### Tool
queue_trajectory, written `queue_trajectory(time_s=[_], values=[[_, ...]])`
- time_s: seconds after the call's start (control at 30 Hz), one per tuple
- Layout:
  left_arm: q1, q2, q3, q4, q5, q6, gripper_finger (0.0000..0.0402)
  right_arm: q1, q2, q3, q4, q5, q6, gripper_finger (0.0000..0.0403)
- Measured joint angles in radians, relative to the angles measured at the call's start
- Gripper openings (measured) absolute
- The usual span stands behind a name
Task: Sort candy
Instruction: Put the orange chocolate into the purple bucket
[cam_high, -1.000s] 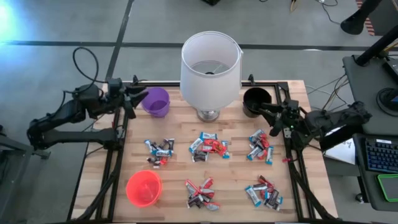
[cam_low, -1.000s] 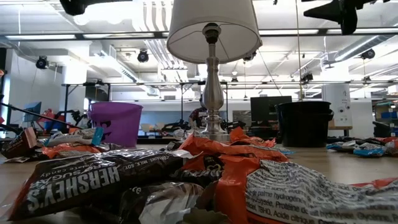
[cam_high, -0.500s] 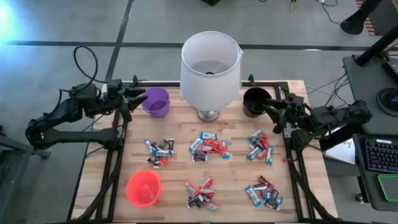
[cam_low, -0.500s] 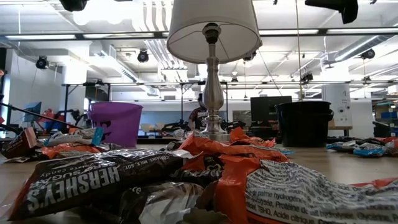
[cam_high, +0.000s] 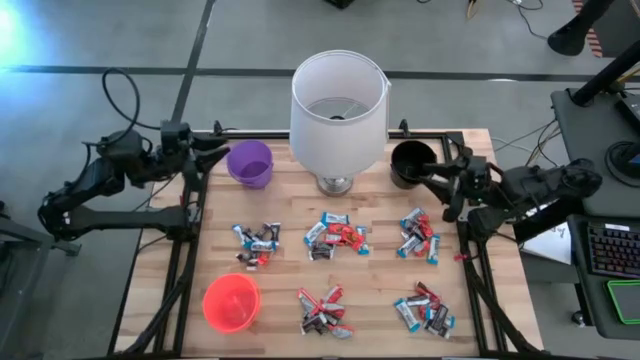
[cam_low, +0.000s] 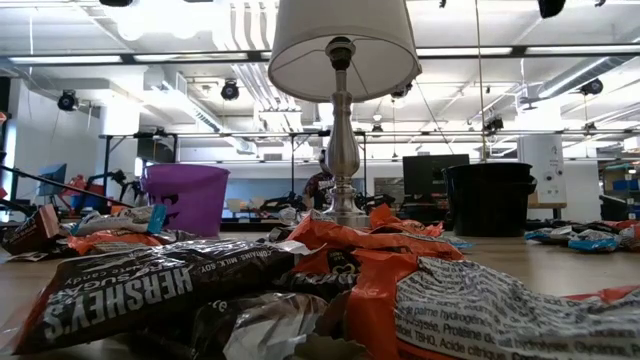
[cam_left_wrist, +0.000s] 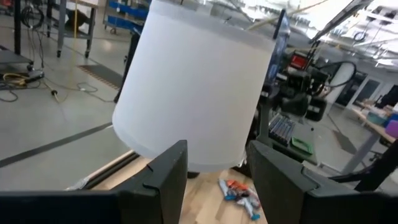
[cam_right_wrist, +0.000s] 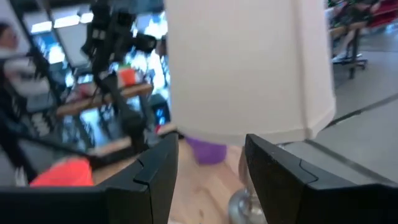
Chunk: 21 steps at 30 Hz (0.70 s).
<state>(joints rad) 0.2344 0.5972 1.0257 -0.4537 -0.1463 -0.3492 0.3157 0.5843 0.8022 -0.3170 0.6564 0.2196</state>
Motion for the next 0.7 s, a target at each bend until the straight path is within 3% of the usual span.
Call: queue_trajectory(time_s=[0.33,0.53,0.7], values=[[0.0,0.005,0.008,-0.091,-0.002,-0.003,0.0154,0.0,0.132,0.125,-0.281,-0.284,0.018,0.0178],[0.0,0.017,0.006,-0.129,-0.002,-0.01,0.0154,0.0,0.205,0.177,-0.369,-0.297,0.017,0.0178],[0.0,0.014,0.006,-0.17,-0.002,0.023,0.0154,-0.019,0.277,0.203,-0.35,-0.288,0.17,0.0178]])
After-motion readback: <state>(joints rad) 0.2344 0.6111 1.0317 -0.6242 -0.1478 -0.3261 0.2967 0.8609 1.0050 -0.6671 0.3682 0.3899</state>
